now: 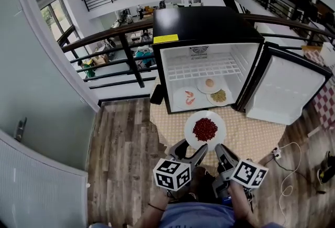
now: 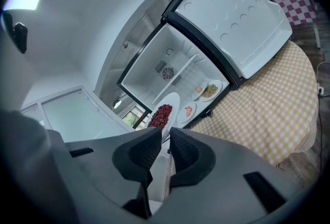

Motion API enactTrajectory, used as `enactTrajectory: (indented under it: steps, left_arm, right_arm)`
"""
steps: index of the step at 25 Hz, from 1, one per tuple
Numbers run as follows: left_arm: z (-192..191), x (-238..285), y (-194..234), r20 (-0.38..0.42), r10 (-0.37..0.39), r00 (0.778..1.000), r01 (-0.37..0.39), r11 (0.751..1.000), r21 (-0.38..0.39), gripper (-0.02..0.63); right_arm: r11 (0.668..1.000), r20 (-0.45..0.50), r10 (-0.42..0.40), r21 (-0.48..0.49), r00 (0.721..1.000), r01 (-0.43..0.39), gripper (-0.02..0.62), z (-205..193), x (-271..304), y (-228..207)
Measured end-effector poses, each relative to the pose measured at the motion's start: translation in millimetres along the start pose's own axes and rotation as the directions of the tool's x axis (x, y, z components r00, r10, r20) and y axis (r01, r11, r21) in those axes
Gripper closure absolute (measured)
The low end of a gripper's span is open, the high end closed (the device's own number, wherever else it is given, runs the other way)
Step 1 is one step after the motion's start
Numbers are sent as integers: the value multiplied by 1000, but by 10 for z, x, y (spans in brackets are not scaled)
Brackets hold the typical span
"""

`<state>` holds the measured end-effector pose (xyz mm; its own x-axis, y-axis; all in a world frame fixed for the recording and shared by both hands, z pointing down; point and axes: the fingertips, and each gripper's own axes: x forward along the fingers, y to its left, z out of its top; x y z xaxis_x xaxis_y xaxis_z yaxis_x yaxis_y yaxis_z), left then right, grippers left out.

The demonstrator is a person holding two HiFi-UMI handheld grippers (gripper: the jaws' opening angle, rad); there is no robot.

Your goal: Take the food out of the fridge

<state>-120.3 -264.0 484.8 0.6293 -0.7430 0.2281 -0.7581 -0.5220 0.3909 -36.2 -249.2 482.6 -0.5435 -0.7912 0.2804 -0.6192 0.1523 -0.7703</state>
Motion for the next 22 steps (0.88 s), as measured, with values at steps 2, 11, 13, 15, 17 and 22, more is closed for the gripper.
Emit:
enactTrajectory:
  steps: [2,11,13,15,17,22]
  left_arm:
    - [-32,-78,-12,-1,3,1000,-3,1000,-2,314]
    - [-94,-262,-76,11,33,999,-33,999,-32,314]
    - [-72,-280,-130,20,45,999,-44,999,-28,316]
    - [-57,-302,-204,28,54,998,-54,998,-19,316]
    - [-73,-322,-304,32,63,998,-62,998,-13,316]
    - [-253,-379,-646,36,95,995,-94,995,-32,316]
  right_arm:
    - [1000,-9,-9,0,1000,9,538,-70,-43,14]
    - [999,-52,-8,-32,999,7,538,-175,-155,86]
    - [999,-56,6,-31,998,-7,538,-150,-193,99]
    - [999,-60,18,-27,998,-19,538,-132,-258,106]
    - [999,-67,26,-22,997,-28,538,-123,-356,91]
    - [999,-92,44,-16,995,-45,538,-137,-710,-19]
